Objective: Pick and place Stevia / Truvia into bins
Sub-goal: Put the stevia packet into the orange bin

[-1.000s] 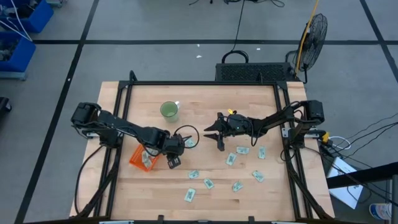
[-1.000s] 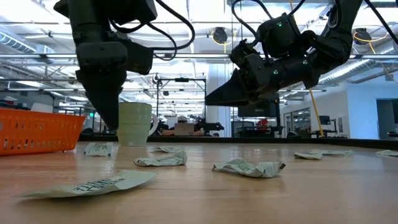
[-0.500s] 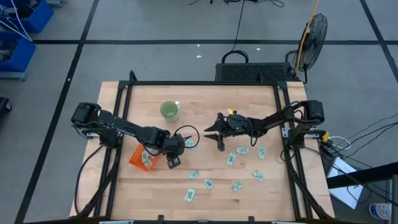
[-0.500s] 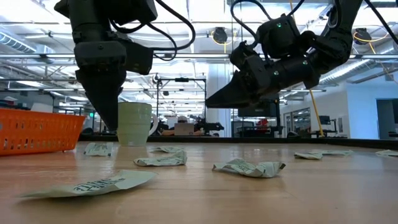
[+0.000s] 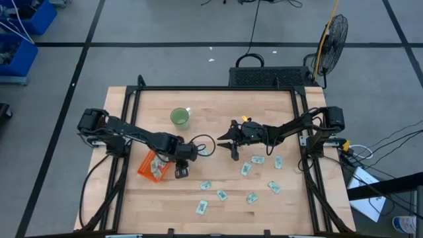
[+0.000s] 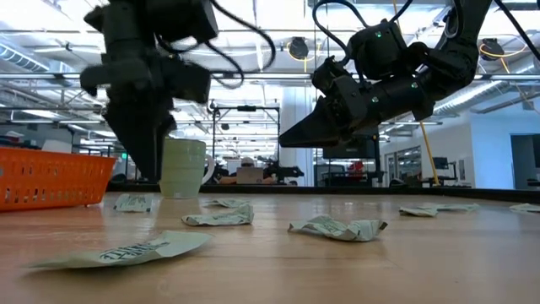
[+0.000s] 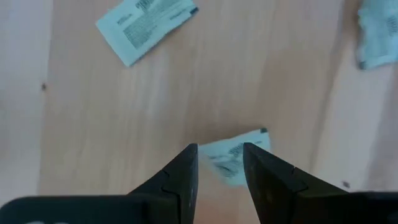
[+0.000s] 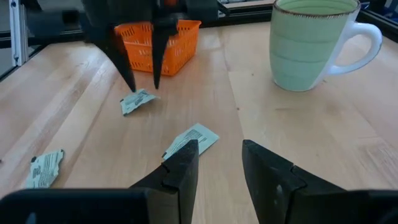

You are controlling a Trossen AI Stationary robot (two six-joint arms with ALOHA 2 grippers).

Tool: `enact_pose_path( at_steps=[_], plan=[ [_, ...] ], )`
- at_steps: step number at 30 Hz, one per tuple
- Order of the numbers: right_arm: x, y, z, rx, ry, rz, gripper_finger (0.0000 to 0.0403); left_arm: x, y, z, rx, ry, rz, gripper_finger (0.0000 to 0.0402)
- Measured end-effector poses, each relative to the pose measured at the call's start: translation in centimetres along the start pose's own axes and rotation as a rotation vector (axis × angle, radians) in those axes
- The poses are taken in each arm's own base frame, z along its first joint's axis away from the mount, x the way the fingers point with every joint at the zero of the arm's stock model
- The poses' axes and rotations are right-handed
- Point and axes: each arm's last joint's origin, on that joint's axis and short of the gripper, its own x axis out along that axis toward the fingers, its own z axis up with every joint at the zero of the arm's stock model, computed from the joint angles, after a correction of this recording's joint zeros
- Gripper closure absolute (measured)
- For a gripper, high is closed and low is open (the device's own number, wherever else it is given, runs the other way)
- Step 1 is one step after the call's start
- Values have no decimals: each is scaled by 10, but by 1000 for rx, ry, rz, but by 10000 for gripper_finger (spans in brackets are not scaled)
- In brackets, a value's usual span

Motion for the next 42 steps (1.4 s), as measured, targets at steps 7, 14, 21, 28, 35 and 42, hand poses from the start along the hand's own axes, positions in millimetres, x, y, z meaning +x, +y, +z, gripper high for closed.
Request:
enact_pose_path(
  at_steps=[7, 14, 21, 28, 35, 42],
  plan=[
    [0, 0, 1, -1, -8, 1, 287, 25, 4, -1, 36, 97, 27, 271],
    [0, 0, 1, -4, -5, 0, 287, 27, 5, -2, 50, 116, 33, 293],
    [0, 0, 0, -4, -4, 0, 287, 15, 5, -3, 52, 102, 11, 392],
    [0, 0, 0, -2, 0, 0, 287, -43, -11, -2, 20, 70, 15, 396],
    [0, 0, -1, 1, 9, -1, 287, -84, -20, -47, -246, 203, 253, 396],
    [0, 0, -2, -4, 19, -2, 287, -65, -20, -80, -420, 225, 354, 383]
  ],
)
